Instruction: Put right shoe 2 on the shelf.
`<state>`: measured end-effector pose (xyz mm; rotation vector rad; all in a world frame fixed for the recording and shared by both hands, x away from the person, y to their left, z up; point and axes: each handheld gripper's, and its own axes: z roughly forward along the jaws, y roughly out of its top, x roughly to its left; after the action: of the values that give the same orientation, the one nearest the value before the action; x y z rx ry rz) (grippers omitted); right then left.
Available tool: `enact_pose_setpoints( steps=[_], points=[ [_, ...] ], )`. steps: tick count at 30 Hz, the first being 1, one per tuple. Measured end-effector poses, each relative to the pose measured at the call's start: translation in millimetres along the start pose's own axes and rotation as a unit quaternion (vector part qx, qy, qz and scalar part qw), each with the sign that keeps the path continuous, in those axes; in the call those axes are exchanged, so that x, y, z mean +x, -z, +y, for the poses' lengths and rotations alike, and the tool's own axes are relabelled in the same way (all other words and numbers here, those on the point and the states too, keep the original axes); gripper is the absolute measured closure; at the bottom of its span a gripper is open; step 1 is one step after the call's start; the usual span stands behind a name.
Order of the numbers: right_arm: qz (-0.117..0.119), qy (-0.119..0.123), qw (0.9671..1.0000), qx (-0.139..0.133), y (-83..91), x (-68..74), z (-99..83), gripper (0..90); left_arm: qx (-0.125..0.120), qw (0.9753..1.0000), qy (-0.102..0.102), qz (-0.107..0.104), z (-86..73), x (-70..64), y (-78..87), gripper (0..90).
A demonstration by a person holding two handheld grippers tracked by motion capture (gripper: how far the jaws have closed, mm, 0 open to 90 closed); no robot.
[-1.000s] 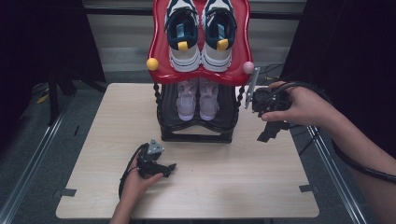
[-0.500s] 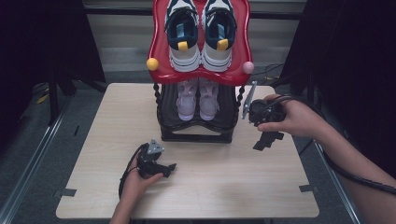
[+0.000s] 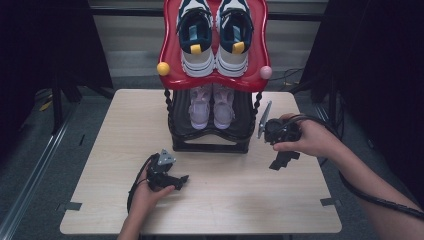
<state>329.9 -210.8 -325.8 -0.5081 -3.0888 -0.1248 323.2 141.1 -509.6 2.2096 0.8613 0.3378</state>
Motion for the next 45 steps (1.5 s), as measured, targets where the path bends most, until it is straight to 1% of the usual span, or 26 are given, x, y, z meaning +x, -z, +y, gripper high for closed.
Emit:
enact_pose_setpoints(
  steps=[1,2,4,6,8,10,11,12,18,19,20,22,24,25,28,30,31,32,34,37,38,40,41,42,44,45],
  points=[
    [-0.002,0.005,1.0,0.0,-2.0,-0.7,-0.5,17.2,0.0,1.0,0.0,0.0,0.0,0.0,0.0,9.3],
    [0.0,-0.001,1.0,0.0,-4.2,0.1,-0.8,17.2,0.0,1.0,0.0,0.0,0.0,0.0,0.0,9.3],
    [0.002,-0.002,1.0,0.001,-9.4,1.2,-0.6,17.2,0.0,1.0,0.0,0.0,0.0,0.0,0.0,9.3],
    [0.001,0.006,1.0,0.002,-14.7,0.6,-1.0,17.2,-0.002,1.0,0.001,0.001,-0.1,-0.1,-0.2,9.3],
    [0.0,0.007,1.0,0.005,-20.5,1.0,-1.1,17.2,-0.001,1.0,0.0,0.0,-0.1,-0.1,-0.2,9.3],
    [0.0,0.001,0.9999,0.011,-25.3,1.9,-1.4,17.2,-0.002,1.0,0.0,0.0,-0.1,-0.1,-0.2,9.3],
    [-0.001,0.007,1.0,0.006,-28.1,1.3,-1.3,17.2,-0.001,1.0,0.0,0.0,-0.1,-0.1,-0.2,9.3],
    [-0.001,0.004,1.0,0.005,-29.9,1.9,-1.3,17.2,-0.002,1.0,0.0,0.0,-0.1,-0.1,-0.2,9.3],
    [-0.003,0.005,1.0,0.003,-42.0,1.8,-2.3,17.2,-0.002,1.0,0.0,0.0,-0.1,-0.1,-0.3,9.3],
    [-0.004,0.003,1.0,0.002,-44.2,1.9,-2.5,17.2,-0.002,1.0,0.0,0.0,-0.2,-0.1,-0.3,9.3],
    [-0.001,-0.006,1.0,0.006,-45.4,3.2,-2.9,17.2,-0.002,1.0,0.0,0.0,-0.1,-0.1,-0.3,9.3],
    [-0.002,0.0,1.0,-0.005,-51.7,2.3,-3.6,17.2,-0.002,1.0,0.0,0.001,-0.2,-0.1,-0.3,9.3],
    [-0.001,-0.003,1.0,-0.004,-56.3,3.0,-4.6,17.2,-0.002,1.0,0.0,0.0,-0.1,-0.1,-0.3,9.3],
    [0.0,0.001,1.0,-0.005,-58.1,2.4,-4.9,17.2,-0.002,1.0,0.0,0.001,-0.2,-0.1,-0.3,9.3],
    [0.0,-0.007,0.9999,-0.014,-65.3,3.2,-6.0,17.2,-0.002,1.0,0.003,-0.001,-0.3,-0.4,-0.4,9.3],
    [0.004,-0.011,0.9997,-0.02,-70.2,3.6,-6.6,17.1,0.001,1.0,-0.003,0.0,-0.1,0.3,0.2,9.3],
    [0.004,-0.005,0.9998,-0.02,-72.5,2.7,-7.3,17.1,0.002,1.0,-0.004,0.0,-0.1,0.4,0.2,9.3],
    [0.004,-0.008,0.9998,-0.015,-76.0,3.3,-7.9,17.1,0.002,1.0,-0.004,0.0,-0.1,0.4,0.2,9.3],
    [0.009,-0.008,0.9998,-0.016,-82.2,3.4,-8.8,17.0,0.002,1.0,-0.004,0.0,-0.1,0.5,0.3,9.3],
    [0.009,-0.012,0.9998,-0.013,-91.4,3.9,-10.7,17.1,0.002,1.0,-0.004,0.0,-0.1,0.5,0.3,9.3],
    [0.008,-0.013,0.9998,-0.014,-94.0,3.9,-11.3,17.1,0.002,1.0,-0.004,0.0,-0.1,0.5,0.3,9.3],
    [0.007,-0.008,0.9996,-0.025,-99.3,2.9,-13.1,17.0,0.002,1.0,-0.004,0.0,-0.1,0.4,0.2,9.3],
    [0.007,-0.023,0.9993,-0.028,-100.5,4.5,-13.2,17.1,0.002,1.0,-0.004,0.0,-0.1,0.4,0.3,9.3],
    [0.007,-0.025,0.999,-0.036,-103.7,3.6,-14.6,16.9,0.002,1.0,-0.004,0.0,-0.1,0.4,0.2,9.3],
    [0.01,-0.035,0.9987,-0.036,-107.9,4.3,-16.2,16.9,0.002,1.0,-0.004,0.0,-0.1,0.4,0.3,9.3],
    [0.006,-0.029,0.9986,-0.043,-111.0,3.3,-17.0,16.9,0.002,1.0,-0.004,0.0,-0.1,0.4,0.3,9.3]
  ],
)
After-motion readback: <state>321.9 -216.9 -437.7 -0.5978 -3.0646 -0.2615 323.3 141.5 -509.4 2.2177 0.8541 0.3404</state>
